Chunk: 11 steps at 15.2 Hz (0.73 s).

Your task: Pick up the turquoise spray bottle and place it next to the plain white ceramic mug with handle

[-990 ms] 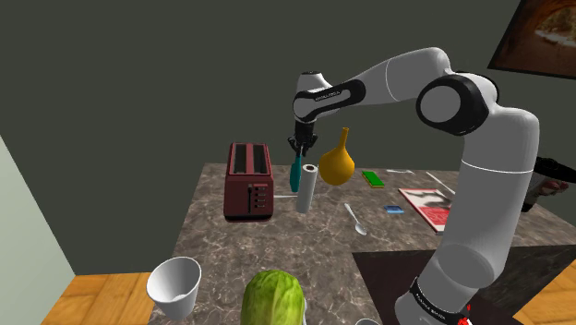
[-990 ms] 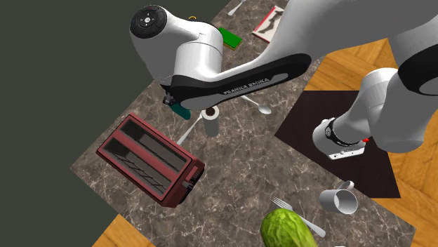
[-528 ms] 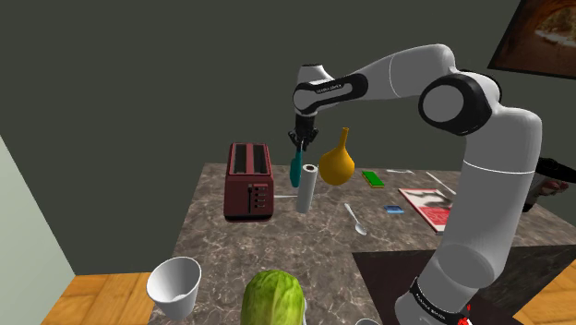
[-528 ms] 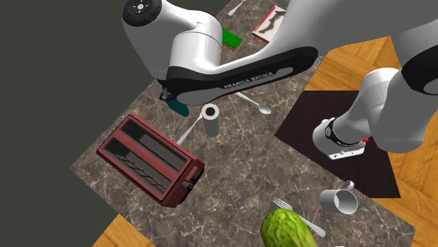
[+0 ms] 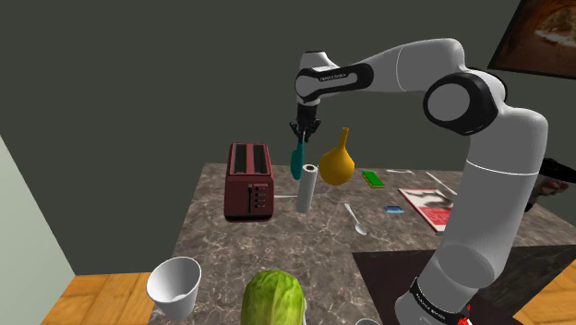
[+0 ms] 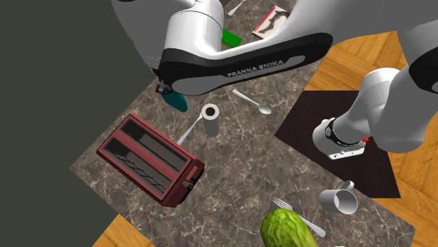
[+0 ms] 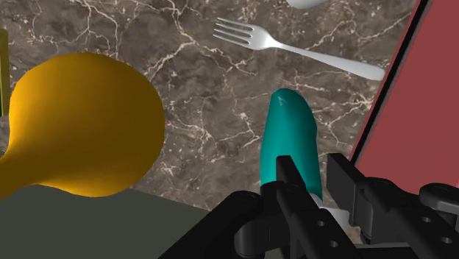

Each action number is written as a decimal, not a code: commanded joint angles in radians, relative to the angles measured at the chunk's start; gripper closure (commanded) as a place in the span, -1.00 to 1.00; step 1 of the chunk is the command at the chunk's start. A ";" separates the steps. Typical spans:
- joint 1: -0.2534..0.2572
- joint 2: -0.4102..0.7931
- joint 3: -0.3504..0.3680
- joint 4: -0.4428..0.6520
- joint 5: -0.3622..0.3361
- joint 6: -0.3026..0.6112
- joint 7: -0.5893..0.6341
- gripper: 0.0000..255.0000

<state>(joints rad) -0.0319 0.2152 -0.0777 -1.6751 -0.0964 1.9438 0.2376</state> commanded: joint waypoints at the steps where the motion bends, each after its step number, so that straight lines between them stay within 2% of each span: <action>1: 0.000 -0.004 0.000 0.024 0.001 -0.028 -0.002 1.00; 11: 0.001 -0.006 0.000 0.155 0.004 -0.161 -0.015 1.00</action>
<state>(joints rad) -0.0310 0.2051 -0.0773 -1.5371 -0.0930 1.7961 0.2245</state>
